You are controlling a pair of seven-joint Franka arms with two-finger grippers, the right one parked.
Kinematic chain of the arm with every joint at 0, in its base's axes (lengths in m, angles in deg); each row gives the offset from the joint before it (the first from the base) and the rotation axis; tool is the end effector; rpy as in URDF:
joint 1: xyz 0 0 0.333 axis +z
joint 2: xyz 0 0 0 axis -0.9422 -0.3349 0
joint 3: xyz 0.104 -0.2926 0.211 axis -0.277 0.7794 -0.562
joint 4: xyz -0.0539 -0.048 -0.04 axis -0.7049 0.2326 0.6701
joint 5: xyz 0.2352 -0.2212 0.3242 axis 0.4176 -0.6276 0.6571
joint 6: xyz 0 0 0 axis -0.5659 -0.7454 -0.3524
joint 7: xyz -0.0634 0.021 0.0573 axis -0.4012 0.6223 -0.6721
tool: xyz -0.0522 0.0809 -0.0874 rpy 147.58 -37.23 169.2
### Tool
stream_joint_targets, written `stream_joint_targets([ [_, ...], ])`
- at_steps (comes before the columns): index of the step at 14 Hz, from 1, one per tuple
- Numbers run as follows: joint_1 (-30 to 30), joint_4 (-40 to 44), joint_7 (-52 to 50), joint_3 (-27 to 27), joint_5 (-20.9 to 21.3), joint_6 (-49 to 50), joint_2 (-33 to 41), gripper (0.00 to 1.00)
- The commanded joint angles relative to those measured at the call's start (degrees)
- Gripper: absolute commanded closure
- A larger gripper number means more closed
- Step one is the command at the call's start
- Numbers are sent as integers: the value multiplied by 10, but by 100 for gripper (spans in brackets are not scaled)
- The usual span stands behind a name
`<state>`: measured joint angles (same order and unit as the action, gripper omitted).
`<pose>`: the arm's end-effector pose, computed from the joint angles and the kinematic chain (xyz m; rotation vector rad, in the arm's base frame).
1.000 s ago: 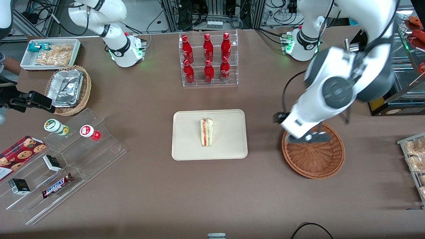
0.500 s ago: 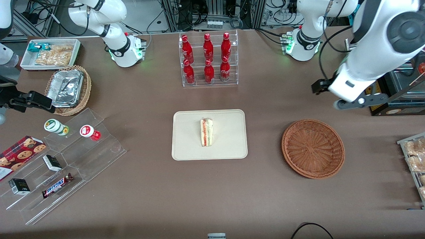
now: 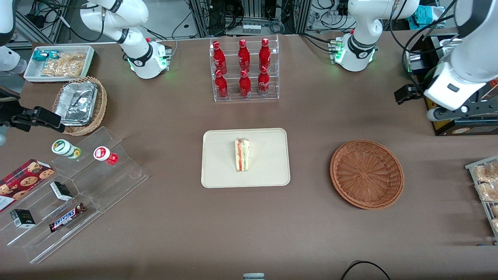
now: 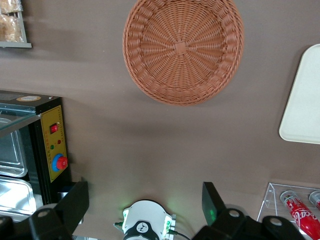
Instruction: Place sandwich from basket to tray
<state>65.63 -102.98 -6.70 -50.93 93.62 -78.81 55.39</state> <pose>0.5885 -0.0714 0.6418 -3.0081 -0.1566 0.3119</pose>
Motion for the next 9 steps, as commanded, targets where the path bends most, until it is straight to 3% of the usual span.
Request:
stream_joint_targets([
  [1,2,1,4,4,2,7,14,0],
  [9,1,24,4,5,0,6,9,0],
])
